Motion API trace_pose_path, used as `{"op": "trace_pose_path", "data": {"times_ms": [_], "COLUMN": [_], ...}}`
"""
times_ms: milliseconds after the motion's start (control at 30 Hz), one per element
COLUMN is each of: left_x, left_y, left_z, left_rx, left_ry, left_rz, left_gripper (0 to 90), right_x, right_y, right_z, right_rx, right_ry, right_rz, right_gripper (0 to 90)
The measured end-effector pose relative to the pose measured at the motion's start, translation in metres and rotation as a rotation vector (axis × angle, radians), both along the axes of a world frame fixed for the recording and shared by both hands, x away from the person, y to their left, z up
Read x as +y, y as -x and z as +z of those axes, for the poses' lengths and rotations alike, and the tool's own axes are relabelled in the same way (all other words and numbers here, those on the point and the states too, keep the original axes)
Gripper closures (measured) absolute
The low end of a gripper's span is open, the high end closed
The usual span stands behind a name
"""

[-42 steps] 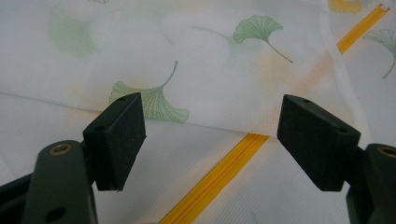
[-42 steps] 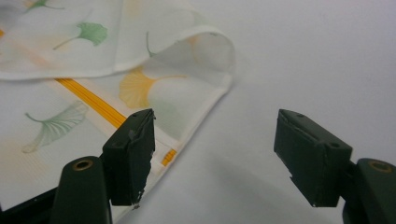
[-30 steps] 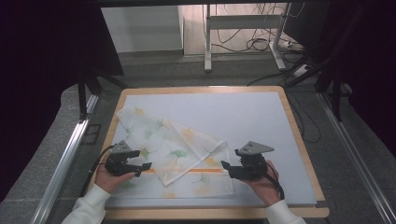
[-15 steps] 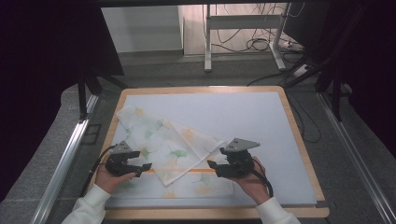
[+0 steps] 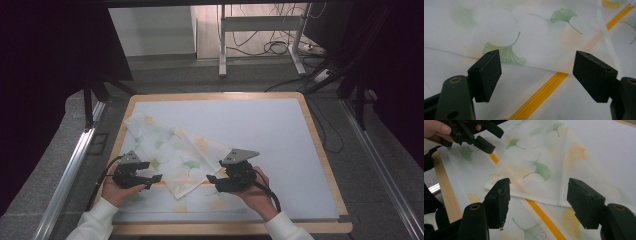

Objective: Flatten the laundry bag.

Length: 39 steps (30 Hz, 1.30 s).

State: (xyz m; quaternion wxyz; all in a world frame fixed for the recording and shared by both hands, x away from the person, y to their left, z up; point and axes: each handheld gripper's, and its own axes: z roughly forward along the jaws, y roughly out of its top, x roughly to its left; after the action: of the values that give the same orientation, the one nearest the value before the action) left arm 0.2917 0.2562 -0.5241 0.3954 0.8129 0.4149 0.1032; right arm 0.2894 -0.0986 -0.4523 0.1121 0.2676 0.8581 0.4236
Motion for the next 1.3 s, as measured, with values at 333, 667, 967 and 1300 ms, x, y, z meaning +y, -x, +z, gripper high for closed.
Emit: {"op": "trace_pose_path", "data": {"times_ms": [333,667,967,1300], "left_x": [0.000,0.001,0.002,0.002], "left_y": [0.000,0.000,0.000,0.000], "left_z": [-0.001,0.000,0.000,0.000], "left_rx": [0.000,0.000,0.000,-0.001], "left_ry": [-0.006,-0.002,0.000,-0.003], "left_rz": [0.004,0.006,0.004,0.003], "left_gripper": [22.6,22.6,22.8,23.0], "right_x": [0.033,0.075,0.101,0.115], "right_y": [-0.001,-0.002,0.000,0.003], "right_z": [-0.009,-0.019,-0.028,-0.047], "right_rx": [0.038,0.075,0.091,0.122], "right_ry": [0.048,0.072,0.118,0.183], "right_rz": [0.058,0.139,0.190,0.219], "right_gripper": [35.2,35.1,34.5,32.9]}}
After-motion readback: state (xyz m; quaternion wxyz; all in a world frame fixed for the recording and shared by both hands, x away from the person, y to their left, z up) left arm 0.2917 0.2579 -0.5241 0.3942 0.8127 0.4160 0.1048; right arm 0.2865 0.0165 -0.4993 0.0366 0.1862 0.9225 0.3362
